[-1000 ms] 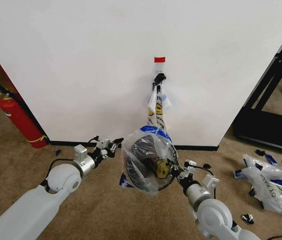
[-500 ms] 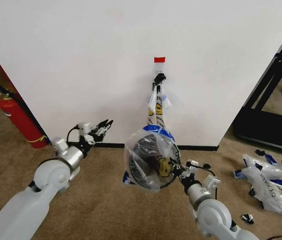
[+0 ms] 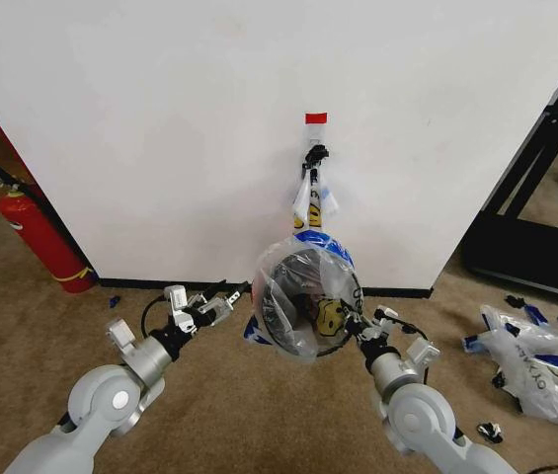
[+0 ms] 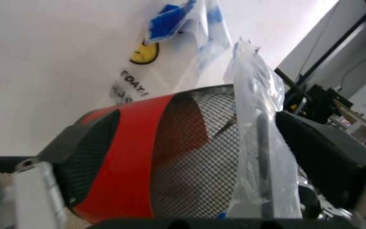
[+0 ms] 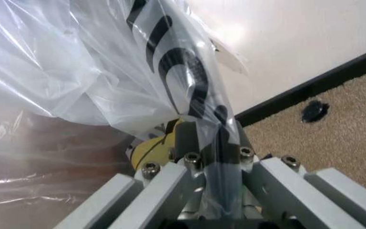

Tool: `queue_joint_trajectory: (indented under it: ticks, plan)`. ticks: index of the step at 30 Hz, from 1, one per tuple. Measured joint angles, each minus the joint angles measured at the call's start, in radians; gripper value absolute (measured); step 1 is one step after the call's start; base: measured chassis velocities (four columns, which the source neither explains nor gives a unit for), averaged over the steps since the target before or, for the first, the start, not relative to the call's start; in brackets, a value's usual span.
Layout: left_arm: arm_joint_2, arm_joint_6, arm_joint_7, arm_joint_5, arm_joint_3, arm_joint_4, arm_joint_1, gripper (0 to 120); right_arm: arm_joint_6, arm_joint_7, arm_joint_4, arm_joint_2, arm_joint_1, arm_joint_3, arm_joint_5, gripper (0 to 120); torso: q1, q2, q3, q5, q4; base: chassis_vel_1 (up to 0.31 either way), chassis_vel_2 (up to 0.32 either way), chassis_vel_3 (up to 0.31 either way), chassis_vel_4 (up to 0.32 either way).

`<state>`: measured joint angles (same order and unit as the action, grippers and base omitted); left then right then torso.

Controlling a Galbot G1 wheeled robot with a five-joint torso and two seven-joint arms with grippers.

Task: Pick up the garbage bag from the wall and place it over the trash bin.

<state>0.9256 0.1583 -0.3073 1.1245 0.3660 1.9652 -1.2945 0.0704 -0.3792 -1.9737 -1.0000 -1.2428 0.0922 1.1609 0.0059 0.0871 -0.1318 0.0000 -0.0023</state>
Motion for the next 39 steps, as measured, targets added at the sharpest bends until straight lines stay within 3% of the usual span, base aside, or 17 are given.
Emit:
queue_joint_trajectory:
  ticks: [18, 25, 31, 39]
  plan:
    - [0.04, 0.032, -0.041, -0.012, -0.057, 0.003, 0.061, 100, -0.005, 0.006, -0.022, 0.006, -0.023, 0.009, -0.012, 0, 0.0, 0.0, 0.0, 0.0001, -0.0001, 0.0, 0.0, 0.0, 0.0]
    - [0.044, 0.044, -0.051, 0.027, -0.06, -0.011, 0.076, 94, -0.006, 0.012, -0.024, 0.007, -0.027, 0.008, -0.017, 0, 0.0, 0.0, 0.0, 0.0, 0.0, 0.0, 0.0, 0.0, 0.0]
    - [0.047, 0.044, -0.079, 0.037, -0.062, -0.023, 0.087, 67, -0.007, 0.014, -0.019, 0.004, -0.02, 0.002, -0.021, 0, 0.0, 0.0, 0.0, 0.0, 0.0, 0.0, 0.0, 0.0, 0.0]
    - [0.045, 0.042, -0.094, 0.032, -0.065, -0.034, 0.098, 43, -0.008, 0.015, -0.018, 0.005, -0.019, 0.003, -0.021, 0, 0.0, 0.0, 0.0, 0.0001, 0.0, 0.0, 0.0, 0.0, 0.0]
